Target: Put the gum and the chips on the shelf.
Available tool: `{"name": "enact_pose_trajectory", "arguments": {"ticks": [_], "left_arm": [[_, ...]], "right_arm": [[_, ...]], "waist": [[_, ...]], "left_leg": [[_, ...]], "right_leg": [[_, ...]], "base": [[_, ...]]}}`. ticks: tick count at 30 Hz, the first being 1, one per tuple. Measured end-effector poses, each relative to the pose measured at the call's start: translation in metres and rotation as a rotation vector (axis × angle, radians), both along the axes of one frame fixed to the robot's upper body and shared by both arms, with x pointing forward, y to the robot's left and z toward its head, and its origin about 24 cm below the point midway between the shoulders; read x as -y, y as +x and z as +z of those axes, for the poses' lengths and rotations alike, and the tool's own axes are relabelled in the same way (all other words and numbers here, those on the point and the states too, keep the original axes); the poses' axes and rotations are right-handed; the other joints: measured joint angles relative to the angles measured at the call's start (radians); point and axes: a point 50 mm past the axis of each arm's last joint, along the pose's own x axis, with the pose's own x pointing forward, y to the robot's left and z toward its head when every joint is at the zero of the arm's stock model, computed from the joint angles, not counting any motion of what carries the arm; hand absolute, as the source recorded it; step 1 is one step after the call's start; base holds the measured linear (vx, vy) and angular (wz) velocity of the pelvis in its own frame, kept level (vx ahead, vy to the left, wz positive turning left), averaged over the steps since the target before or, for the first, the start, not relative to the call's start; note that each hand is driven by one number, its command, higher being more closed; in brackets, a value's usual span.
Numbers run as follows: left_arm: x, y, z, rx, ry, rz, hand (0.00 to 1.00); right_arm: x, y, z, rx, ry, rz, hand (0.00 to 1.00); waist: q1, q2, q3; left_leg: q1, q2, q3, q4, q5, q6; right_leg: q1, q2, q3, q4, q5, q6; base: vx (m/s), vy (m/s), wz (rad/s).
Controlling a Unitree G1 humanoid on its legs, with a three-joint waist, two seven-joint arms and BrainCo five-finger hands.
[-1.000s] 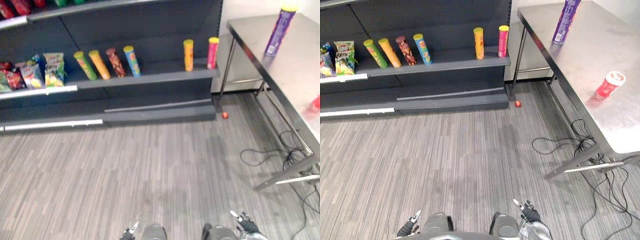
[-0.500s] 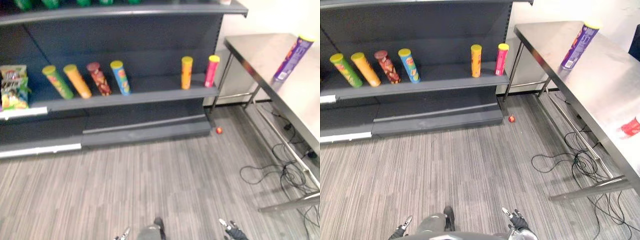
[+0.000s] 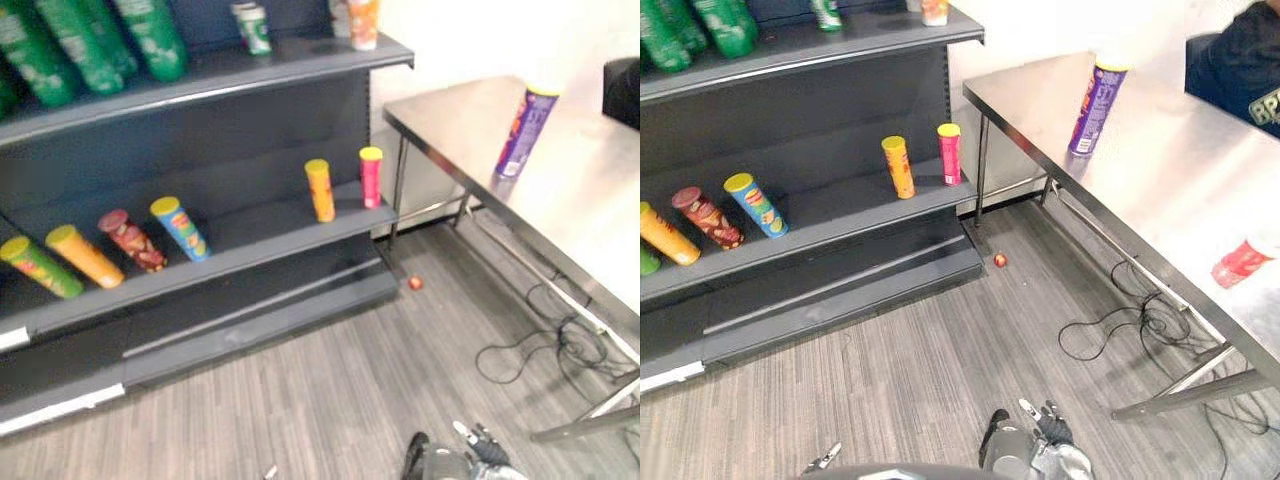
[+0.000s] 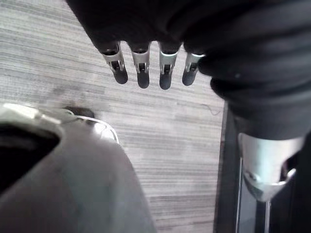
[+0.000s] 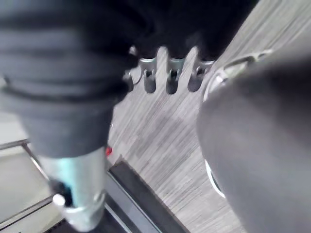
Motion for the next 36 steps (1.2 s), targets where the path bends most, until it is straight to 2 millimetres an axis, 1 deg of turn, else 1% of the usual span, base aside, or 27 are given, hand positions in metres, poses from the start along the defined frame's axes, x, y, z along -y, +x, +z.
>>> {"name": "enact_pose_trajectory", "arguments": {"ticks": [2, 3, 4, 9, 11, 12, 13, 14, 16, 17, 18, 19, 20, 21, 22, 23, 24, 25, 26, 27, 29, 31, 32, 33, 34, 35, 36], "left_arm": [[0.001, 0.000, 0.000, -0.001, -0.009, 0.000, 0.00], [0.001, 0.000, 0.000, 0.000, -0.011, 0.000, 0.00], [0.000, 0.000, 0.000, 0.006, -0.012, 0.001, 0.00], [-0.001, 0.000, 0.000, 0.006, -0.011, -0.003, 0.00], [-0.002, 0.001, 0.001, 0.009, -0.007, -0.005, 0.00], [-0.003, 0.001, 0.001, 0.008, -0.002, -0.005, 0.00], [-0.007, 0.001, 0.001, 0.005, 0.010, -0.004, 0.00], [-0.008, 0.000, 0.001, 0.003, 0.015, -0.004, 0.00], [-0.011, 0.001, 0.002, 0.003, 0.026, 0.009, 0.00], [-0.010, 0.001, 0.002, 0.001, 0.027, 0.019, 0.00], [-0.006, 0.003, 0.001, 0.007, 0.018, 0.032, 0.00], [-0.005, 0.001, 0.001, 0.004, 0.011, 0.052, 0.00], [-0.002, -0.005, 0.000, -0.007, -0.002, 0.100, 0.00], [-0.002, -0.007, 0.000, -0.006, -0.008, 0.120, 0.00], [-0.002, -0.007, 0.000, -0.003, -0.011, 0.137, 0.00], [-0.002, -0.007, 0.000, -0.002, -0.013, 0.142, 0.00], [-0.001, -0.006, 0.000, 0.007, -0.020, 0.167, 0.00], [-0.002, -0.005, 0.001, 0.023, -0.018, 0.197, 0.00], [-0.001, -0.004, 0.001, 0.033, -0.021, 0.209, 0.00], [-0.001, -0.004, 0.001, 0.034, -0.020, 0.209, 0.00], [0.002, -0.002, 0.002, 0.053, -0.022, 0.224, 0.00], [0.001, -0.003, 0.002, 0.059, -0.016, 0.246, 0.00], [0.001, -0.006, 0.002, 0.053, -0.015, 0.258, 0.00], [0.006, -0.010, 0.001, 0.043, -0.030, 0.273, 0.00], [0.004, -0.010, 0.001, 0.044, -0.024, 0.277, 0.00], [-0.005, -0.014, 0.002, 0.036, 0.000, 0.269, 0.00], [-0.008, -0.015, 0.002, 0.037, 0.010, 0.268, 0.00]], "right_arm": [[0.001, 0.000, 0.000, -0.001, 0.001, -0.008, 0.00], [0.000, -0.002, -0.001, -0.006, 0.003, -0.008, 0.00], [-0.001, -0.005, -0.002, -0.019, 0.008, -0.008, 0.00], [-0.002, -0.006, -0.003, -0.022, 0.013, -0.008, 0.00], [-0.002, -0.006, -0.003, -0.022, 0.012, -0.008, 0.00], [-0.003, -0.006, -0.003, -0.023, 0.014, -0.008, 0.00], [-0.005, -0.007, -0.003, -0.026, 0.019, -0.004, 0.00], [-0.005, -0.007, -0.004, -0.029, 0.021, 0.000, 0.00], [-0.007, -0.010, -0.005, -0.043, 0.027, 0.007, 0.00], [-0.005, -0.012, -0.005, -0.044, 0.031, -0.014, 0.00], [-0.003, -0.013, -0.005, -0.044, 0.027, -0.024, 0.00], [-0.001, -0.014, -0.005, -0.044, 0.025, -0.031, 0.00], [-0.001, -0.017, -0.005, -0.045, 0.028, -0.044, 0.00], [0.000, -0.020, -0.005, -0.043, 0.028, -0.062, 0.00], [0.003, -0.022, -0.005, -0.043, 0.025, -0.085, 0.00], [0.004, -0.025, -0.005, -0.047, 0.027, -0.103, 0.00], [0.007, -0.032, -0.006, -0.061, 0.028, -0.130, 0.00], [0.008, -0.039, -0.007, -0.075, 0.028, -0.148, 0.00], [0.009, -0.042, -0.008, -0.080, 0.028, -0.159, 0.00], [0.009, -0.042, -0.008, -0.081, 0.028, -0.160, 0.00], [0.008, -0.047, -0.008, -0.086, 0.030, -0.169, 0.00], [0.008, -0.045, -0.008, -0.079, 0.028, -0.167, 0.00], [0.009, -0.046, -0.007, -0.077, 0.025, -0.165, 0.00], [0.011, -0.049, -0.007, -0.077, 0.013, -0.163, 0.00], [0.011, -0.052, -0.007, -0.088, 0.014, -0.166, 0.00], [0.003, -0.053, -0.009, -0.095, 0.037, -0.167, 0.00], [-0.001, -0.053, -0.010, -0.096, 0.051, -0.167, 0.00]], "waist": [[-0.004, 0.005, -0.002], [-0.004, 0.003, -0.002], [0.002, -0.006, -0.005], [-0.005, -0.010, -0.014], [-0.005, -0.011, -0.016], [-0.005, -0.016, -0.018], [-0.005, -0.031, -0.022], [-0.005, -0.036, -0.025], [-0.005, -0.048, -0.031], [-0.007, -0.039, -0.028], [-0.006, -0.019, -0.024], [-0.006, -0.011, -0.023], [-0.001, -0.017, -0.020], [0.004, -0.005, -0.023], [-0.001, -0.002, -0.024], [-0.002, -0.003, -0.022], [0.002, -0.007, -0.019], [0.017, -0.008, -0.019], [0.025, -0.009, -0.020], [0.025, -0.009, -0.020], [0.023, -0.011, -0.020], [0.023, -0.012, -0.020], [0.022, -0.010, -0.021], [0.021, 0.005, -0.030], [0.021, 0.006, -0.041], [0.020, -0.029, -0.060], [0.020, -0.048, -0.068]], "left_leg": [[0.000, 0.021, -0.038, 0.011, 0.026, -0.023], [-0.001, 0.027, -0.047, 0.018, 0.033, -0.025], [-0.003, 0.035, -0.049, 0.022, 0.056, -0.030], [-0.021, 0.041, -0.078, 0.016, 0.090, -0.041], [-0.022, 0.037, -0.078, 0.014, 0.100, -0.056], [-0.022, 0.034, -0.077, 0.016, 0.106, -0.056], [-0.024, 0.023, -0.068, 0.032, 0.122, -0.063], [-0.030, 0.020, -0.067, 0.050, 0.126, -0.066], [-0.095, 0.028, -0.064, 0.206, 0.126, -0.066], [-0.159, 0.065, -0.066, 0.395, 0.131, -0.068], [-0.221, 0.114, -0.072, 0.587, 0.187, -0.055], [-0.239, 0.131, -0.076, 0.661, 0.239, -0.037], [-0.266, 0.155, -0.090, 0.778, 0.371, -0.033], [-0.302, 0.164, -0.110, 0.877, 0.355, -0.029], [-0.345, 0.159, -0.123, 0.930, 0.255, -0.016], [-0.373, 0.154, -0.121, 0.945, 0.205, -0.008], [-0.417, 0.144, -0.115, 0.932, 0.131, 0.002], [-0.450, 0.139, -0.119, 0.877, 0.097, 0.001], [-0.462, 0.137, -0.126, 0.813, 0.089, -0.003], [-0.462, 0.137, -0.126, 0.807, 0.089, -0.003], [-0.459, 0.113, -0.208, 0.463, 0.093, -0.007], [-0.436, 0.095, -0.279, 0.280, 0.106, -0.004], [-0.415, 0.087, -0.339, 0.180, 0.122, -0.008], [-0.386, 0.086, -0.391, 0.113, 0.155, -0.053], [-0.382, 0.071, -0.385, 0.127, 0.179, -0.075], [-0.382, 0.040, -0.336, 0.136, 0.150, -0.056], [-0.374, 0.029, -0.311, 0.134, 0.140, -0.049]], "right_leg": [[0.025, 0.023, -0.011, -0.032, -0.021, 0.001], [0.038, 0.031, -0.015, -0.047, -0.030, 0.005], [0.053, 0.041, -0.022, -0.072, -0.031, 0.003], [0.055, 0.051, -0.036, -0.105, -0.034, 0.002], [0.054, 0.049, -0.035, -0.102, -0.030, -0.004], [0.052, 0.045, -0.032, -0.095, -0.031, -0.002], [0.047, 0.040, -0.011, -0.093, -0.032, -0.002], [0.045, 0.039, -0.004, -0.094, -0.032, -0.002], [0.043, 0.043, 0.037, -0.103, -0.034, -0.003], [0.062, 0.057, 0.063, -0.119, -0.041, -0.013], [0.083, 0.089, 0.095, -0.120, -0.048, -0.020], [0.099, 0.103, 0.112, -0.116, -0.050, -0.024], [0.132, 0.125, 0.183, -0.117, -0.067, -0.040], [0.148, 0.145, 0.243, -0.106, -0.084, -0.053], [0.154, 0.150, 0.280, -0.100, -0.092, -0.056], [0.162, 0.151, 0.304, -0.101, -0.095, -0.055], [0.179, 0.151, 0.357, -0.106, -0.098, -0.051], [0.194, 0.150, 0.409, -0.111, -0.103, -0.043], [0.201, 0.148, 0.446, -0.111, -0.111, -0.032], [0.202, 0.148, 0.448, -0.111, -0.111, -0.031], [0.221, 0.140, 0.572, -0.107, -0.131, -0.001], [0.212, 0.136, 0.635, -0.092, -0.149, 0.027], [0.208, 0.134, 0.679, -0.074, -0.172, 0.054], [0.209, 0.139, 0.724, -0.055, -0.203, 0.089], [0.212, 0.131, 0.740, -0.051, -0.212, 0.096], [0.211, 0.090, 0.754, -0.059, -0.204, 0.110], [0.209, 0.076, 0.754, -0.059, -0.202, 0.112]], "base": [[0.21, -0.178, 0.03], [0.15, -0.135, 0.13], [0.09, -0.082, 0.12], [0.10, -0.031, 0.05], [0.08, 0.020, -0.03], [0.12, 0.025, -0.15], [0.12, 0.018, -0.19], [0.11, -0.018, -0.37], [0.09, -0.043, -0.51], [0.12, -0.036, -0.83], [0.11, -0.033, -1.00], [0.17, 0.031, -1.39], [0.17, 0.076, -1.62], [0.23, 0.117, -1.71], [0.16, 0.080, -1.25], [0.19, 0.062, -1.08], [0.17, 0.063, -1.22], [0.20, 0.110, -1.41], [0.16, 0.133, -0.97], [0.19, 0.192, -1.17], [0.22, 0.263, -1.36], [0.25, 0.358, -1.08], [0.32, 0.491, -1.26], [0.28, 0.450, -1.07], [0.29, 0.462, -0.89], [0.24, 0.364, -0.58], [0.29, 0.376, -0.65]]}}
